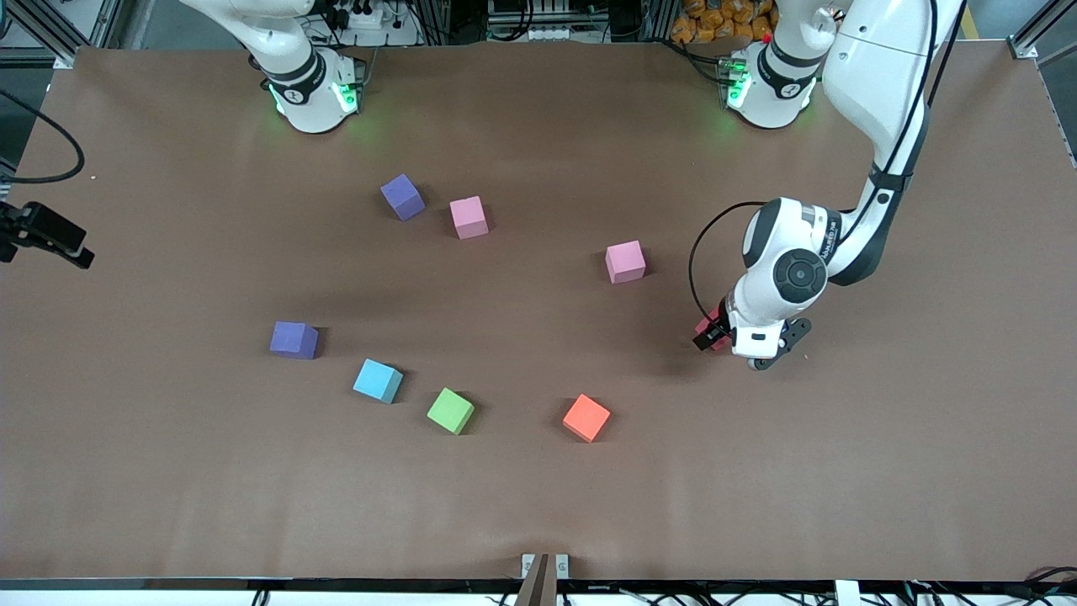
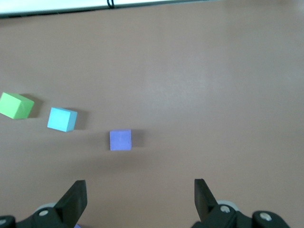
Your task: Arrange blocks into number 1
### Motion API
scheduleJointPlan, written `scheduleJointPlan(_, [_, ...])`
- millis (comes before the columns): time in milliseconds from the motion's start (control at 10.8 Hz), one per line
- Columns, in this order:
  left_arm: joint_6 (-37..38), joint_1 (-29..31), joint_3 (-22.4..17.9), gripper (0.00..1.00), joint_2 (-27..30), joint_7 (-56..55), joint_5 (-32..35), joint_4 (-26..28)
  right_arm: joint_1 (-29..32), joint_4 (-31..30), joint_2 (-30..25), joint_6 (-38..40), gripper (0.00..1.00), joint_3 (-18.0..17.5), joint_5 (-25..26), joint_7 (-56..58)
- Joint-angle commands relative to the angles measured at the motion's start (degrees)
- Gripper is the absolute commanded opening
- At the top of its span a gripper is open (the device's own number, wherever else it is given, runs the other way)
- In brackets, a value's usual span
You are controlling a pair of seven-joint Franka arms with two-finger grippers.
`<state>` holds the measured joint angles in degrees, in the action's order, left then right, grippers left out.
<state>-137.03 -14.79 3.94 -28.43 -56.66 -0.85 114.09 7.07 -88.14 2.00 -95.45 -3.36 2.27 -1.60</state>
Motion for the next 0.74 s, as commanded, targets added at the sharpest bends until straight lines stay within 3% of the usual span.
scheduleJointPlan(0, [-0.61,-0.24,-0.16,1.00,-0.75,-1.96,1.72,0.08,0.05,-7.73,-3.83,-4.55,1.00,-0.42,2.39,0.37])
scheduleJointPlan(93, [-0.61,-0.24,-0.16,1.00,-0.84,-1.87,2.68,-0.09,-0.04,-8.27,-4.19,-4.75,1.00,-0.51,2.39,0.63])
scheduleJointPlan(278, [-0.52,0.81,-0.07,0.05,-0.84,-1.87,3.66,-0.09,-0.21,-8.28,-4.02,-4.57,1.00,-0.51,2.30,0.63])
scheduleJointPlan(371, [-0.52,0.64,-0.16,0.00,-1.45,-1.96,3.66,-0.09,-0.21,-8.19,-3.67,-4.40,1.00,-0.59,1.87,0.55])
scheduleJointPlan(649, [0.00,0.98,-0.16,0.00,-0.94,-1.18,3.75,-0.18,0.14,-7.93,-3.14,-4.31,1.00,-0.60,1.51,0.54])
